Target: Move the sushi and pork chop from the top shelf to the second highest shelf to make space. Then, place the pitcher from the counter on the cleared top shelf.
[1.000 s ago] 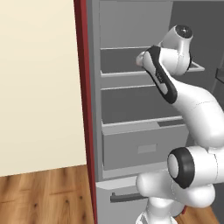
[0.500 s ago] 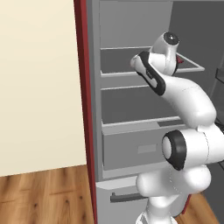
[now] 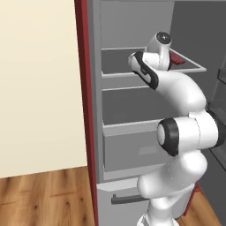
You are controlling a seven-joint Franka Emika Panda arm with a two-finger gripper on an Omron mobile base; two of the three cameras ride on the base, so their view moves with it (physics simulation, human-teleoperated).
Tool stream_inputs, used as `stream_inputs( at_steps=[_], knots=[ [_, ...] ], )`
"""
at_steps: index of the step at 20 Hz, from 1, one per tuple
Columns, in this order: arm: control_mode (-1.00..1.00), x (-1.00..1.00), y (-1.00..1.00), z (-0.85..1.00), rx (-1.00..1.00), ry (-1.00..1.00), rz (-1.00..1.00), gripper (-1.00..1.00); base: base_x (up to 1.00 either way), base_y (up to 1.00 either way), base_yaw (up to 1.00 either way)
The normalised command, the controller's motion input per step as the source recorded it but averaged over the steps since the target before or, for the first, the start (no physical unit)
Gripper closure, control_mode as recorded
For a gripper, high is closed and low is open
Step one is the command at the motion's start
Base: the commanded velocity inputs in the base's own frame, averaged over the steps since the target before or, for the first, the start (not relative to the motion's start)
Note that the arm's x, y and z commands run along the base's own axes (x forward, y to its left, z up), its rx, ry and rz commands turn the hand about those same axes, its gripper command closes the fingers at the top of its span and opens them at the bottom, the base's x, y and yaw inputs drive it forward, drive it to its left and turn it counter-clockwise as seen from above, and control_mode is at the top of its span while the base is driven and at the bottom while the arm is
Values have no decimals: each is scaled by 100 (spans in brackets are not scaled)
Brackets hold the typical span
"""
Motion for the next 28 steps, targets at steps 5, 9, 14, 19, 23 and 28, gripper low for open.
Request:
stream_inputs(
  at_steps=[5,9,14,19,23,28],
  knots=[
    [-100,46,-5,0,0,0,-1,-100,0,0,0],
    [-100,43,-9,0,0,0,0,-100,0,0,0],
    [-100,32,-11,-2,0,0,0,-100,0,0,0],
    [-100,26,-6,-21,0,4,-1,-100,0,0,0],
    [-100,31,0,-30,0,10,-1,-100,0,0,0],
    [-100,35,0,-21,0,6,-1,-100,0,0,0]
  ],
)
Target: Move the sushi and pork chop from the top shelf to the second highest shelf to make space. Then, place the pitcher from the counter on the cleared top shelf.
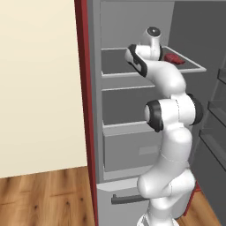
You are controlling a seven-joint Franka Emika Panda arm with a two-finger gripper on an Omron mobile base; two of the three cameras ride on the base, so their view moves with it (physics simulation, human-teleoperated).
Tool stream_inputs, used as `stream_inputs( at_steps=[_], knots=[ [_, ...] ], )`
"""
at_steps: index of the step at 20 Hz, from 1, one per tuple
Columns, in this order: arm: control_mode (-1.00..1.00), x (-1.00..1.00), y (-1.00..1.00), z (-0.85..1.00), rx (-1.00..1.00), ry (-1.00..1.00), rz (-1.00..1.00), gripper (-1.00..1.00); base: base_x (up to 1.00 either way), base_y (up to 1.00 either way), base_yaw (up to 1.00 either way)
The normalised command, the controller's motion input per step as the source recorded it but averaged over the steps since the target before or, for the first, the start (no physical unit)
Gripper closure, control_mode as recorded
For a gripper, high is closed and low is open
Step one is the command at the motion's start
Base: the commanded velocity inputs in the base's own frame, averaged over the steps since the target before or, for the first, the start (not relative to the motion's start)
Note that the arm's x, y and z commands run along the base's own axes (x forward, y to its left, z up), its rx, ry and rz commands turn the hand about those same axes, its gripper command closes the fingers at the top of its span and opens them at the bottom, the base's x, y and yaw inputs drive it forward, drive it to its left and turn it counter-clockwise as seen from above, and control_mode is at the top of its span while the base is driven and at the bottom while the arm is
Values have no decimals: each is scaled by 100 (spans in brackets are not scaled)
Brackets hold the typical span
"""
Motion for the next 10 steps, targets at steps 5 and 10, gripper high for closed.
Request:
stream_inputs(
  at_steps=[5,10],
  knots=[
    [-100,22,0,-27,0,6,-3,-100,0,0,0],
    [-100,-1,0,-40,-2,6,-5,-100,0,0,0]
  ],
)
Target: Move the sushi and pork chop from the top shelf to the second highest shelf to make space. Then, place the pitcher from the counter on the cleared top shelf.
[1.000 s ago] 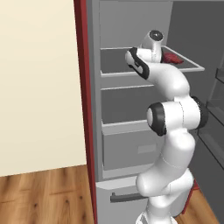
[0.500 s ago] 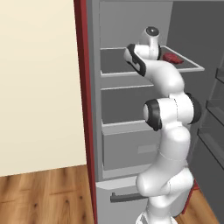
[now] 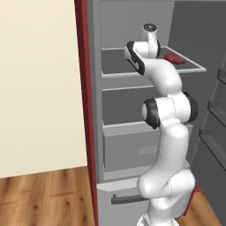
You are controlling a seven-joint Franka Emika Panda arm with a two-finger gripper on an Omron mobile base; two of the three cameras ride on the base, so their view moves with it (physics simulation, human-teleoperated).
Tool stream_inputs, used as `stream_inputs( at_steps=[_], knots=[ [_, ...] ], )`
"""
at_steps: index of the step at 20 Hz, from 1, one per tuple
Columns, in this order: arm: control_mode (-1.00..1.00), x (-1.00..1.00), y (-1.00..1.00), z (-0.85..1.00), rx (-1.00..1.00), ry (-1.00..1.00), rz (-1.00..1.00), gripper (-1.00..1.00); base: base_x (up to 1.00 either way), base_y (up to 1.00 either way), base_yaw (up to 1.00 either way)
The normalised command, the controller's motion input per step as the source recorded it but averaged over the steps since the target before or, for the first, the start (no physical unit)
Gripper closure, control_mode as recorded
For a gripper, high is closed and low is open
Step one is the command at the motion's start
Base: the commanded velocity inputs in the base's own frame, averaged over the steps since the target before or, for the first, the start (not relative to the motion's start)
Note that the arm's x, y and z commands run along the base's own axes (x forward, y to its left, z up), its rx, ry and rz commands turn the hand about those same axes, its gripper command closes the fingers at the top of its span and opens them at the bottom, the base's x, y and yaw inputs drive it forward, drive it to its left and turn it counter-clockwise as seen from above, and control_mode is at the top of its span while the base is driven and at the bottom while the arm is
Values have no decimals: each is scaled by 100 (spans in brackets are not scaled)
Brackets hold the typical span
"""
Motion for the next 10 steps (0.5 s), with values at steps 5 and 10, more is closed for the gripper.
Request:
stream_inputs(
  at_steps=[5,10],
  knots=[
    [-100,-20,0,-37,-4,2,-3,-100,0,0,0],
    [-100,-19,0,-29,-3,0,-2,-100,0,0,0]
  ],
)
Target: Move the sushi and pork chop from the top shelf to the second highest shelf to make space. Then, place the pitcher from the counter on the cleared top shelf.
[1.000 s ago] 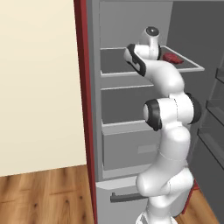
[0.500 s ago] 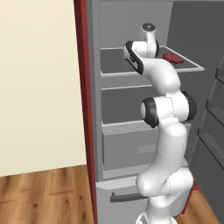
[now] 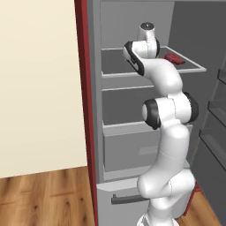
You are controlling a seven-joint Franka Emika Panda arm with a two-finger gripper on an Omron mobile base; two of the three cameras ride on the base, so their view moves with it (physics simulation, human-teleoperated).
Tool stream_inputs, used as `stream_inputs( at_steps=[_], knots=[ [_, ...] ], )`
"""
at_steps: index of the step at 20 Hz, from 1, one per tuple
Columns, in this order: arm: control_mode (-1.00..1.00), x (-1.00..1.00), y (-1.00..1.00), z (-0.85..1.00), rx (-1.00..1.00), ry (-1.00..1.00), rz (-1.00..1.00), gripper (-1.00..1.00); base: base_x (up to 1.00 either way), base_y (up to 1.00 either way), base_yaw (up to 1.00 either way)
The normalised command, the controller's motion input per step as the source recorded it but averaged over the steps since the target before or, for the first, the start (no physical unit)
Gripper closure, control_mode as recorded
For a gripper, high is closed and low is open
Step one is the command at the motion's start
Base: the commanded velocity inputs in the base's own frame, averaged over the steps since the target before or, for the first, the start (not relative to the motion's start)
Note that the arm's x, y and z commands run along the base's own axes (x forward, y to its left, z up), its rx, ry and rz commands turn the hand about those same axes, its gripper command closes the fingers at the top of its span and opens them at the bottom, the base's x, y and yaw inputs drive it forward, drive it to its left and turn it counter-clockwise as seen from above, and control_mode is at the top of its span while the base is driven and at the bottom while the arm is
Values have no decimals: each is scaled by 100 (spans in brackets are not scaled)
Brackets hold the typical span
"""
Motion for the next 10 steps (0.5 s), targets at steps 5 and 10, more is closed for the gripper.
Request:
stream_inputs(
  at_steps=[5,10],
  knots=[
    [-100,-2,2,-23,-1,0,-4,100,0,0,0],
    [-100,0,3,-12,0,0,-5,100,0,0,0]
  ],
)
